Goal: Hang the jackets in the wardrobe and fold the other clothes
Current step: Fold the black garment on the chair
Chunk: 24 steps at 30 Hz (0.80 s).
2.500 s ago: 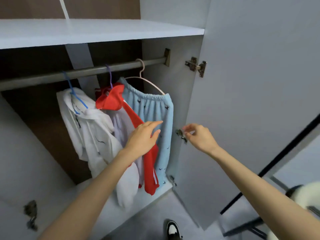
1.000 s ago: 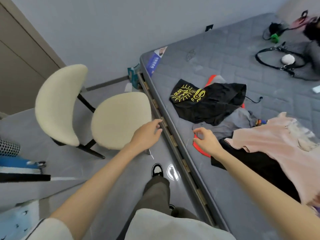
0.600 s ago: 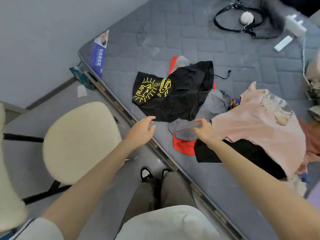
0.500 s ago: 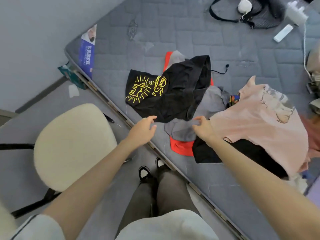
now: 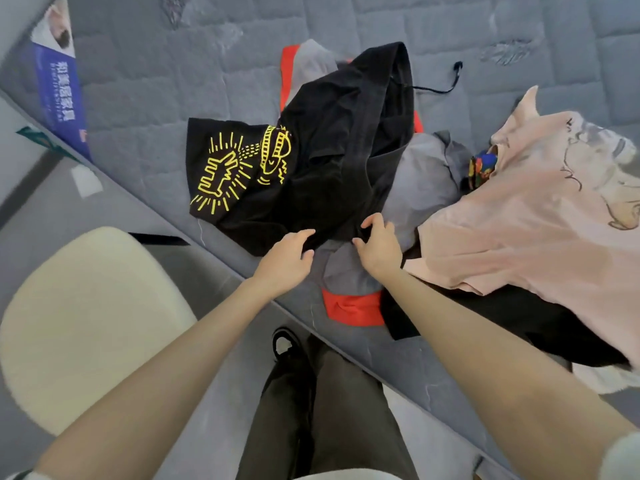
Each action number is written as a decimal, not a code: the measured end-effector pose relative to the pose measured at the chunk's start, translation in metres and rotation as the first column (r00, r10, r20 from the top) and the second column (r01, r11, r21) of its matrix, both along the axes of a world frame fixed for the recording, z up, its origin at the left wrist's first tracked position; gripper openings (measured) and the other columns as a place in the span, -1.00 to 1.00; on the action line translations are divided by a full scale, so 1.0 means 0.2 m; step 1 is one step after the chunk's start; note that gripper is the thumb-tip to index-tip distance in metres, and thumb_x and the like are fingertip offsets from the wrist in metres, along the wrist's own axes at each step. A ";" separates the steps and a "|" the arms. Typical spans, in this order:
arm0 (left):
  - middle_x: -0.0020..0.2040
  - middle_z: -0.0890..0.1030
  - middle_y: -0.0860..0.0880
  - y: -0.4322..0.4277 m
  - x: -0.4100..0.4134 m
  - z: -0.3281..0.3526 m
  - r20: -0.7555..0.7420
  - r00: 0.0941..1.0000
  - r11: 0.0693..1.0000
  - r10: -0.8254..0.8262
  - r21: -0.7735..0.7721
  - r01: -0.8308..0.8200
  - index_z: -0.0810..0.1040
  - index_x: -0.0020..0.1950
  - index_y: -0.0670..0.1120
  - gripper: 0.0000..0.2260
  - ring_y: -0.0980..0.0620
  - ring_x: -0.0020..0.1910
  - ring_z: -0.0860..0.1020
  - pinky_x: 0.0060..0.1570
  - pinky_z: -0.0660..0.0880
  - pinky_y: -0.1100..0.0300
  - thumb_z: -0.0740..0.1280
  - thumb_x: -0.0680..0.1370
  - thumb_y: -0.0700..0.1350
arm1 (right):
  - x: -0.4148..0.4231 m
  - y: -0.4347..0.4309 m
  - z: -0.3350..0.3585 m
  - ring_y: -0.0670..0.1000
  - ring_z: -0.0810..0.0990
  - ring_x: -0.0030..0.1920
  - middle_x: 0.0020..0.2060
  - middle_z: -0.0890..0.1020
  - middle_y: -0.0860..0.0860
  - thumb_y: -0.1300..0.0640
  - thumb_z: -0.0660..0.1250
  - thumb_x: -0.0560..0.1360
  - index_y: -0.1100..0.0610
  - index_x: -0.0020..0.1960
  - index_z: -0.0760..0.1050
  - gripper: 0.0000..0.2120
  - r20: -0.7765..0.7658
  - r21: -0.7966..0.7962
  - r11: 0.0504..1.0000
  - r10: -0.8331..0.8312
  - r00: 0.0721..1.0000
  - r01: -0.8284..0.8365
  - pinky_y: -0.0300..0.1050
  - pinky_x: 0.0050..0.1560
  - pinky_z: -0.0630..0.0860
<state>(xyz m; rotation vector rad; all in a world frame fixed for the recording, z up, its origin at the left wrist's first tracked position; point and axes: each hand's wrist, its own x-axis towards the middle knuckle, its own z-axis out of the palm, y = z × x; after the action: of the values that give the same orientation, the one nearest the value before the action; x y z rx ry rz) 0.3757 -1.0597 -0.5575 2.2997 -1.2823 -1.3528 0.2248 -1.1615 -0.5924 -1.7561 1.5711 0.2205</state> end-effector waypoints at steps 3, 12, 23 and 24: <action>0.43 0.35 -0.12 -0.06 -0.04 -0.02 0.009 0.999 0.999 -0.038 -0.003 0.038 0.22 0.51 -0.04 -0.57 -0.08 0.28 0.46 0.22 0.43 0.04 0.16 0.63 -0.09 | -0.04 -0.01 -0.02 0.21 0.53 0.05 0.03 0.56 0.17 0.23 0.24 0.55 0.19 0.13 0.39 -0.84 0.053 -0.039 0.999 0.022 0.998 -0.020 0.00 -0.03 0.40; 0.56 -0.01 -0.07 -0.36 -0.24 0.08 0.142 0.986 0.979 -0.083 -0.174 0.107 0.05 0.56 0.02 -0.40 -0.16 0.49 0.07 0.28 0.35 -0.03 0.23 0.59 -0.17 | -0.40 -0.15 0.31 0.03 0.47 -0.27 -0.40 0.48 -0.03 0.32 0.25 0.41 0.12 -0.25 0.41 -0.86 0.147 0.037 0.993 -0.113 0.983 0.109 -0.14 -0.22 0.33; 0.53 -0.15 -0.15 -0.63 -0.56 -0.08 0.368 0.906 0.970 -0.208 -0.044 0.240 -0.12 0.52 0.26 -0.04 -0.28 0.48 -0.01 0.34 0.07 -0.40 0.48 0.35 0.19 | -0.71 -0.23 0.28 0.04 0.54 -0.12 -0.13 0.62 0.02 0.23 0.28 0.46 0.14 0.02 0.56 -0.84 0.013 0.135 0.986 -0.103 0.995 0.100 -0.16 -0.13 0.36; 0.53 -0.12 -0.15 -0.65 -0.56 -0.09 0.416 0.882 0.961 -0.222 -0.059 0.270 -0.06 0.52 0.23 -0.09 -0.27 0.46 0.03 0.34 0.09 -0.39 0.48 0.37 0.13 | -0.71 -0.25 0.27 0.03 0.53 -0.09 -0.08 0.62 0.01 0.22 0.28 0.47 0.12 0.03 0.55 -0.84 0.036 0.115 0.988 -0.112 0.993 0.107 -0.17 -0.12 0.35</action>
<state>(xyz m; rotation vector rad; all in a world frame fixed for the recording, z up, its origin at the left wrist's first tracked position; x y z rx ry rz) 0.2639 -1.1890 -0.5747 2.4852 -1.7798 -0.8468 0.0827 -1.2110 -0.5391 -1.5732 1.5884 0.2124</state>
